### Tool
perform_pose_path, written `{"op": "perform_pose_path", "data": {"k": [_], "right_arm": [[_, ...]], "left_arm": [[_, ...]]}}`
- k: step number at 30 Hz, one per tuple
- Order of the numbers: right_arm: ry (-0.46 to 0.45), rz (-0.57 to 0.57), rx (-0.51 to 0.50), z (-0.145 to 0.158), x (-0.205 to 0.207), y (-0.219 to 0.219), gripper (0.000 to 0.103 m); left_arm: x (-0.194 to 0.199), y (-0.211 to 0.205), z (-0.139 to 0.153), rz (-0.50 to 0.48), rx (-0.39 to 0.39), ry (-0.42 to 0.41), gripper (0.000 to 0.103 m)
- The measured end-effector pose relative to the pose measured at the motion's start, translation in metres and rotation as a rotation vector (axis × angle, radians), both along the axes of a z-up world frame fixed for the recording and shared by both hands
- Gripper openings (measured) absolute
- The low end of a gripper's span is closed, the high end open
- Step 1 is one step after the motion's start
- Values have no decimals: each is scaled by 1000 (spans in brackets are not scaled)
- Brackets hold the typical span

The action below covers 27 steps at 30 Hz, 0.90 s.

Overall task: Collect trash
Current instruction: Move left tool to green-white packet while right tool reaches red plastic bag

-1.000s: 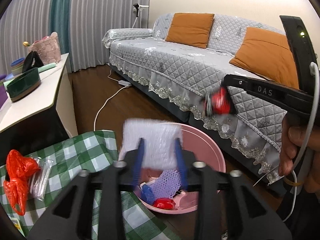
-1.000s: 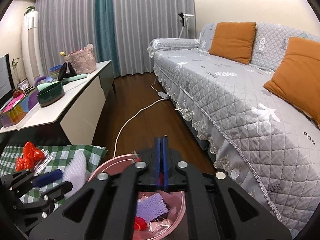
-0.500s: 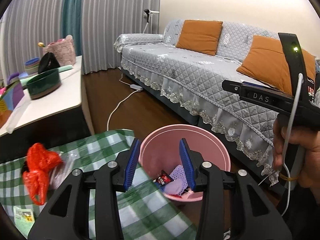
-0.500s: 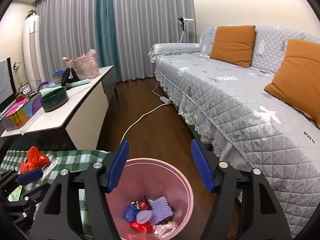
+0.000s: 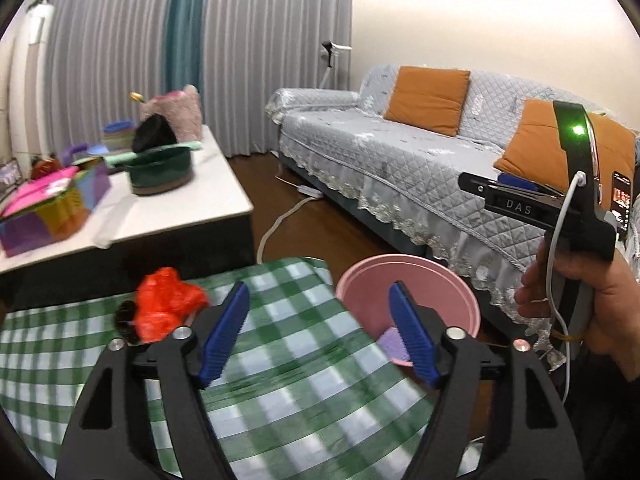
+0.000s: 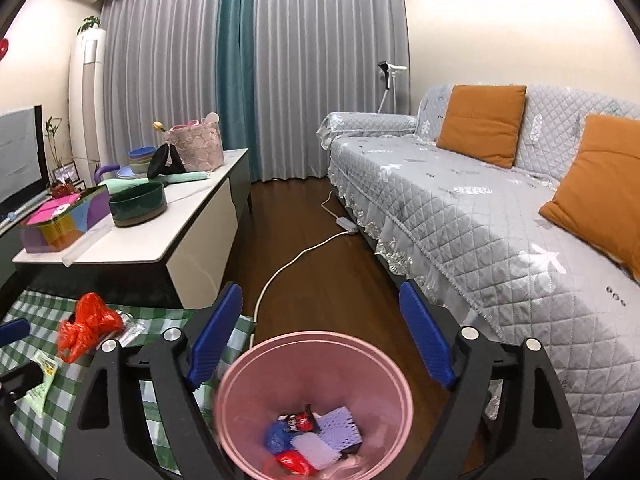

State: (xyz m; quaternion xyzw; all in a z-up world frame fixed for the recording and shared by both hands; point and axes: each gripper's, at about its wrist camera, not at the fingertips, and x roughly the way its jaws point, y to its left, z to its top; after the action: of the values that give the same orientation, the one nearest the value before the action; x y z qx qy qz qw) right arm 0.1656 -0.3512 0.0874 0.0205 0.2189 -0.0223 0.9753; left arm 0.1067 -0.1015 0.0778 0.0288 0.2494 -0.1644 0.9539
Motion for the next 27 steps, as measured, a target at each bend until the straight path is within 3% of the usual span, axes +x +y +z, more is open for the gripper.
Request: {"op": "perform_pose_path", "data": {"k": [11, 27], "right_arm": [[26, 73, 2, 0, -1, 29, 80], [26, 186, -26, 4, 8, 89, 80]], "left_arm": [[-38, 64, 1, 91, -31, -23, 78], [-59, 139, -28, 281, -33, 51, 78]]}}
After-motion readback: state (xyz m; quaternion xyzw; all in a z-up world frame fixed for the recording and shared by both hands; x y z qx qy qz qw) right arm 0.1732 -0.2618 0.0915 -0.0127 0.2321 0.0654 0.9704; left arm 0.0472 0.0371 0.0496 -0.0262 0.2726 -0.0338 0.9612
